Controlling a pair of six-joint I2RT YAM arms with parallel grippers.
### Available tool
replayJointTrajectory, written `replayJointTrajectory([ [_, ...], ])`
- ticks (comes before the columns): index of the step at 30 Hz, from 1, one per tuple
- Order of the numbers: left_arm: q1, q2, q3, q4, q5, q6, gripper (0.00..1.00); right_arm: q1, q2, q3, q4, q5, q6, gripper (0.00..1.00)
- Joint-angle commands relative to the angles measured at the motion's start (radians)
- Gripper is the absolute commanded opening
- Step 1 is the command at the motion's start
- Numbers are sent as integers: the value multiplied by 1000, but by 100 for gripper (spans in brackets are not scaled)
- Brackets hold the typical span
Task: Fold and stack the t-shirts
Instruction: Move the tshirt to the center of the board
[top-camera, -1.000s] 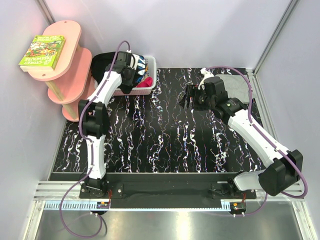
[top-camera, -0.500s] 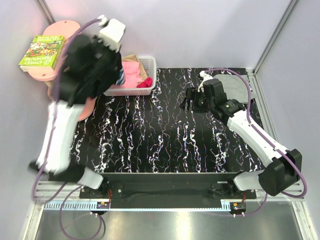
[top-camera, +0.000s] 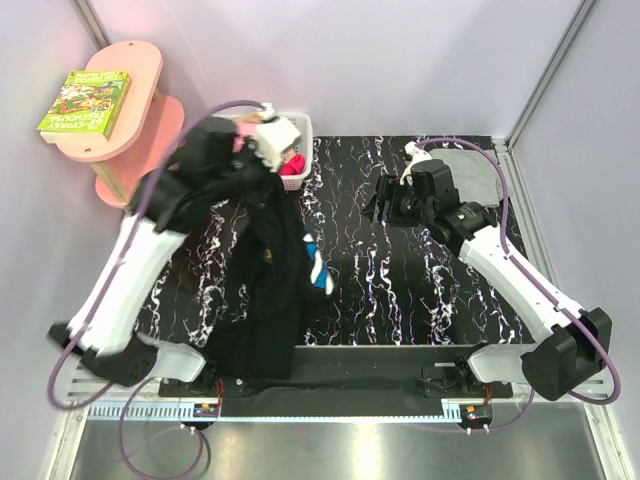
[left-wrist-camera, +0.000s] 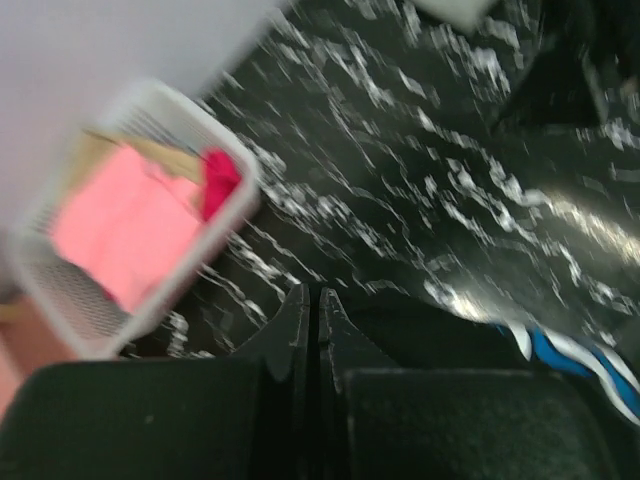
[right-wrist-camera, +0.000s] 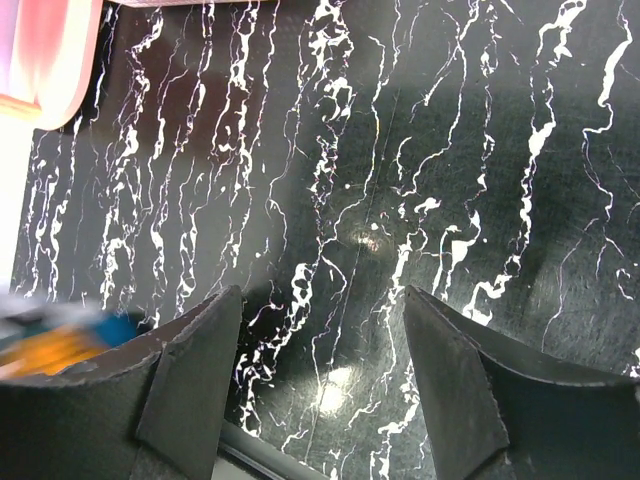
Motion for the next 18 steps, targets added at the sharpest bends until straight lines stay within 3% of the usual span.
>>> replayJointTrajectory([
  [1,-9,60,110,25,32,-52,0,10,-51,10,-11,36,23,73],
  [5,-16,155,262,29,-14,-78,0,11,-80,30,-35,64,25,72],
  [10,-68,205,267,33,-14,-101,0,45,-91,39,-58,-45,-9,76],
  [18,-133,321,382,39,-69,-124,0,362,-30,17,-68,25,-40,83],
])
